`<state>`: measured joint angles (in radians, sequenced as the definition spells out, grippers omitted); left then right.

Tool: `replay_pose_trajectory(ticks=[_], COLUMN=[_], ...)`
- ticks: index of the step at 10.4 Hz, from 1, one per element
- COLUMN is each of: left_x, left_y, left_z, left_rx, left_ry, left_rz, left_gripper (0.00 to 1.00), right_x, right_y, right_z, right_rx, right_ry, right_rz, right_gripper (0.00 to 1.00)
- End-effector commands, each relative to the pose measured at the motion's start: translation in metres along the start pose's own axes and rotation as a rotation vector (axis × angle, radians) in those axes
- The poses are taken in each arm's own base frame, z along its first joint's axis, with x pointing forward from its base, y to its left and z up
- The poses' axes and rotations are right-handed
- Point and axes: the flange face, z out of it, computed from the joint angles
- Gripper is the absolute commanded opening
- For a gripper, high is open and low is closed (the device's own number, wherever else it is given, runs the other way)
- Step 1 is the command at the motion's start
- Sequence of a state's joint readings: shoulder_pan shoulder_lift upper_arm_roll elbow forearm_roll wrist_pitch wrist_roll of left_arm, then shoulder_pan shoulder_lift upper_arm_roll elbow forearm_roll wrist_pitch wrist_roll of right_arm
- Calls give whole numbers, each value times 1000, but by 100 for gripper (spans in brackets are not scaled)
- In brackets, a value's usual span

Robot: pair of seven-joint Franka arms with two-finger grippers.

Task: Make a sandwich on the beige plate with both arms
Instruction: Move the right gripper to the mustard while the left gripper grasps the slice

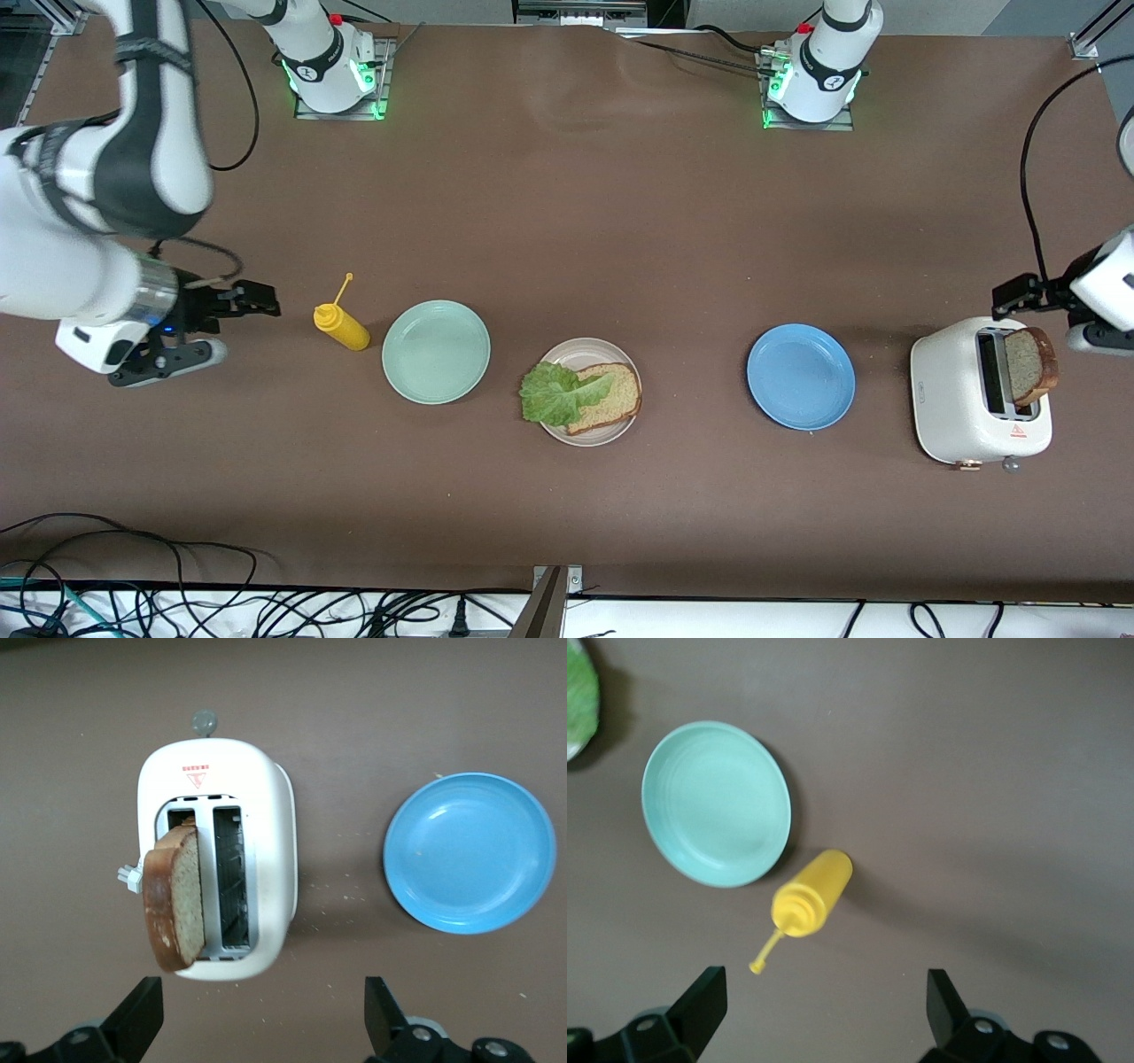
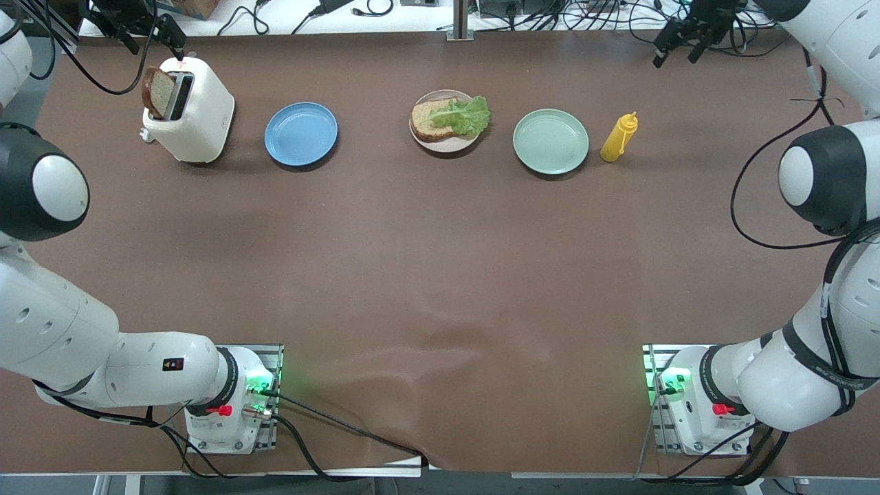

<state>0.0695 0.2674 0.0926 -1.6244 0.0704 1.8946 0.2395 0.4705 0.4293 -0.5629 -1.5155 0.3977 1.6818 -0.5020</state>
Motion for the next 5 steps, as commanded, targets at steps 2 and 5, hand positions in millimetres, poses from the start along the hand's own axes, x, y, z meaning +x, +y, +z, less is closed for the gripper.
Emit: replay_pose_trajectory(ticks=[2,5], left_x=[22,36], left_y=[-53,-66], left_z=[43,67], left_rx=[27,35], left_ry=[-27,-13], left_rz=[29,15], left_gripper=[100,100], right_x=[-40,-67], right_y=[72,125], right_z=[36,101], right_rx=[213,342], right_ry=[119,288], right_rz=[-261,-511], right_gripper=[100,100])
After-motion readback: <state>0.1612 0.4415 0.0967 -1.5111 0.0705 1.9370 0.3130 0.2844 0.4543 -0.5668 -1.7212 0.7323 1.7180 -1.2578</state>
